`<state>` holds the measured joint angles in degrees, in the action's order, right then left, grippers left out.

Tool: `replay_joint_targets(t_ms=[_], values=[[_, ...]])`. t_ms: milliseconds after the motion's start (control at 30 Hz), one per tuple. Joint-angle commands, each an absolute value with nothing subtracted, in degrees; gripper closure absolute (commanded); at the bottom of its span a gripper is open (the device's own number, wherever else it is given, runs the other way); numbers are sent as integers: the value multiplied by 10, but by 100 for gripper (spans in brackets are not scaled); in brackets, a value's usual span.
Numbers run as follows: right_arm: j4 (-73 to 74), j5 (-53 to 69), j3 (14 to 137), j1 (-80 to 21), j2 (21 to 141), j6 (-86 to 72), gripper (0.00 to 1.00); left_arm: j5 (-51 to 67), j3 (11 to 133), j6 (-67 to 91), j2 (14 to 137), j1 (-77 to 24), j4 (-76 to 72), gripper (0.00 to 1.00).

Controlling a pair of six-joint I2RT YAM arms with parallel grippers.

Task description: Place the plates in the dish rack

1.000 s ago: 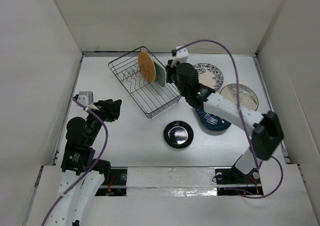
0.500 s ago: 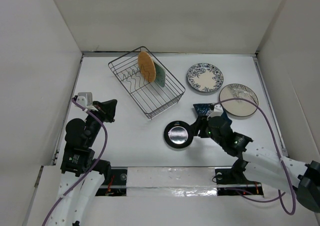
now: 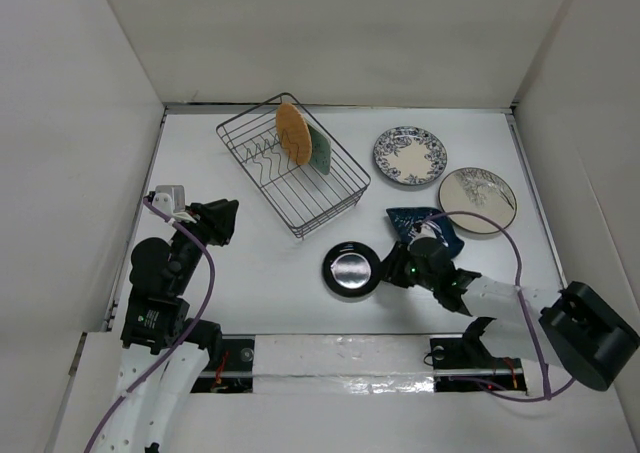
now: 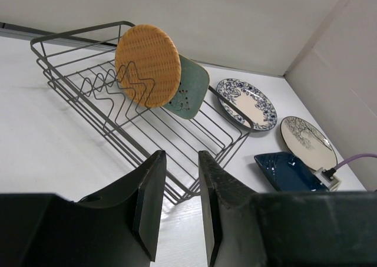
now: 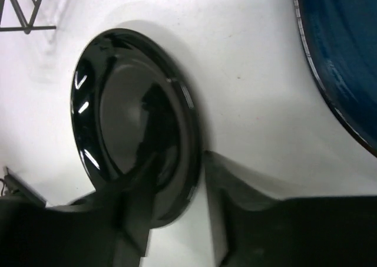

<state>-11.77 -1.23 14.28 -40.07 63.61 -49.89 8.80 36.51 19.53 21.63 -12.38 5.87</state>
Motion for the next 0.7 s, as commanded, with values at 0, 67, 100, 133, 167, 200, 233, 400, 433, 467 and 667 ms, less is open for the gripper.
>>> replay_joint_targets(t_ms=[0,67,100,133,167,200,233,400,433,467,667], values=[[-233,22,114,-390,676,-542,62,96,377,191,214,-127,33,74],[-256,18,108,-390,691,-559,85,96,376,189,213,-127,33,74],[-258,11,106,-390,689,-562,93,96,378,190,214,-127,33,74],[-252,-9,105,-390,681,-565,100,96,378,189,213,-127,33,74],[-244,-25,105,-390,647,-569,100,96,378,189,213,-127,33,74],[-212,-52,112,-399,623,-567,100,96,378,189,212,-127,34,74],[-189,-68,119,-404,595,-562,100,95,379,188,212,-127,34,74],[-57,-162,209,-429,389,-468,100,90,381,188,208,-127,35,72],[-49,-176,227,-435,376,-452,100,90,381,187,207,-127,35,72],[-45,-186,268,-435,370,-422,100,88,381,187,206,-127,36,71],[-80,-250,466,-440,555,-268,100,87,381,187,203,-127,37,69]])
